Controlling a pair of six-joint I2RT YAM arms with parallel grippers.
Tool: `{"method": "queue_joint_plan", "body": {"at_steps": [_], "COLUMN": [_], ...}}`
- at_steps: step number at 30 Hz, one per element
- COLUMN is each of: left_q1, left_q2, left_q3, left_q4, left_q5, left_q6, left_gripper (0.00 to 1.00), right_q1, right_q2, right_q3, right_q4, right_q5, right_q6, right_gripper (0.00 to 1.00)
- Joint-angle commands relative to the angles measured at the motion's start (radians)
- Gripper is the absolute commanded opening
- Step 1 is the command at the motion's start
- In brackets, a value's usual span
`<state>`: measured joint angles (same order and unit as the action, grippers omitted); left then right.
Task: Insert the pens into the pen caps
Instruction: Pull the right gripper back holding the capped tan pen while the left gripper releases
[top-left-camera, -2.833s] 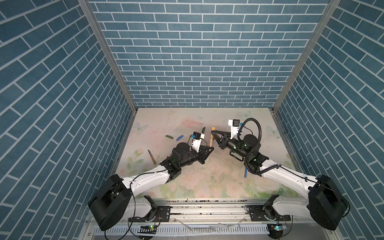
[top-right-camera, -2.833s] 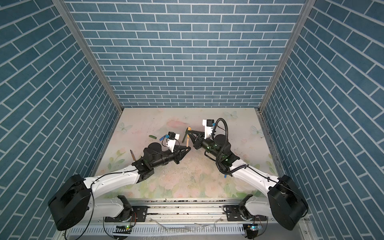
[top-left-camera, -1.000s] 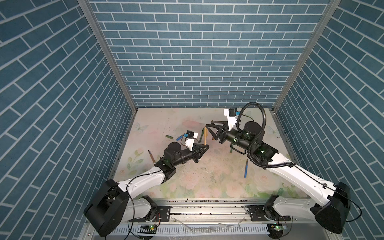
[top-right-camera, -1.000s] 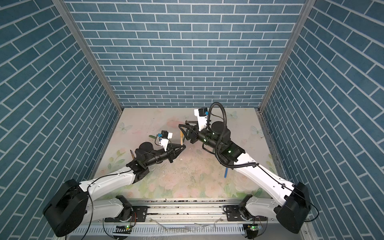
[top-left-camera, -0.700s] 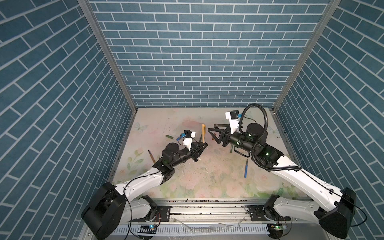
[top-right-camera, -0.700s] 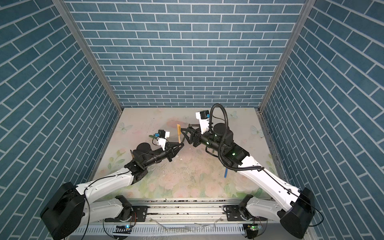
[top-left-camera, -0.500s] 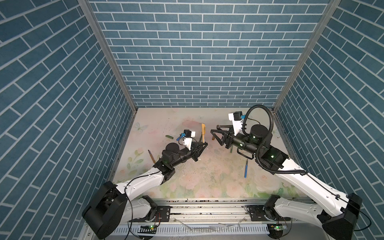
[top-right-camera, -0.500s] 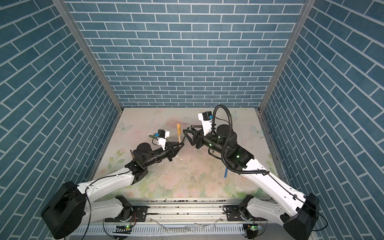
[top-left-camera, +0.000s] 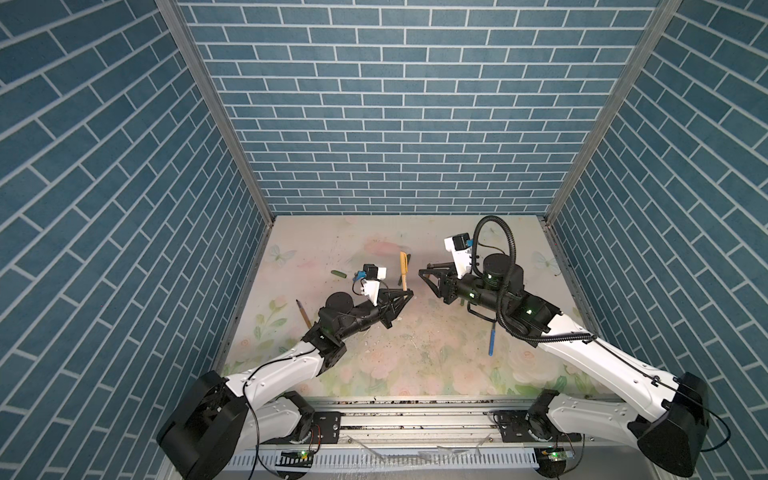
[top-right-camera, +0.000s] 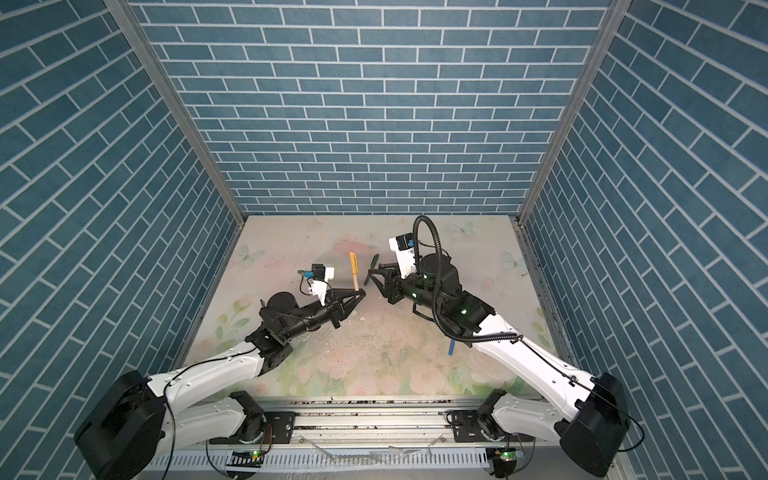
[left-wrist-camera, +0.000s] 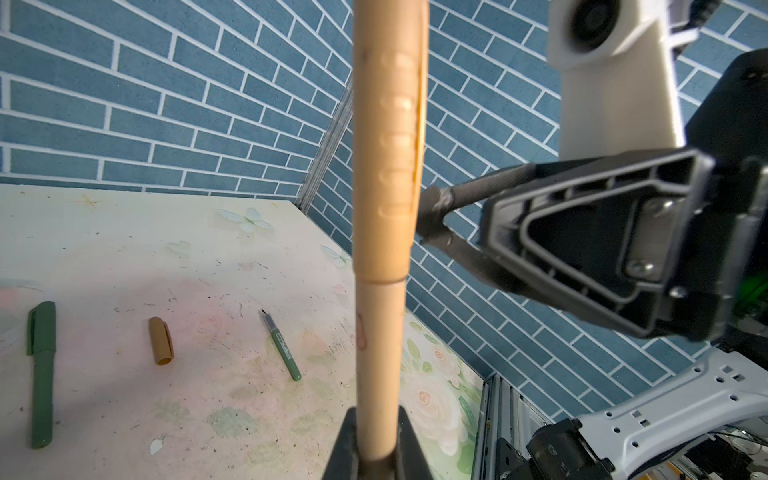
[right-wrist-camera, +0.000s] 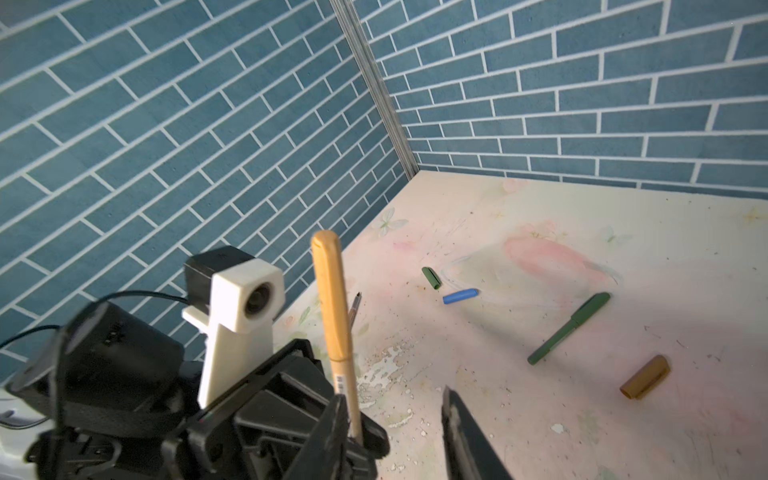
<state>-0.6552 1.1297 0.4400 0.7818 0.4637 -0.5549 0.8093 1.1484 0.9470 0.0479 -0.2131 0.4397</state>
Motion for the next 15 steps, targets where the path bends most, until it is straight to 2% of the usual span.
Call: {"method": "queue_joint_plan", "body": {"at_steps": [1, 15], "left_q1": [-0.001, -0.001], "left_q2": [-0.023, -0.005], "left_q3": [-0.027, -0.024], "left_q4": [0.018, 0.04], "left_q5": [-0.014, 0.017], "left_q6": [-0.019, -0.039], "left_gripper": [0.0, 0.0], "right_q1": [0.002, 0.011], "right_q2": [-0.006, 0.143], "right_q3": [-0.02, 0.041], "right_q4": [-0.012, 0.097], "right_q5": [0.016, -0.226], "right_q6": [0.01, 0.045], "right_gripper": [0.39, 0.43]}}
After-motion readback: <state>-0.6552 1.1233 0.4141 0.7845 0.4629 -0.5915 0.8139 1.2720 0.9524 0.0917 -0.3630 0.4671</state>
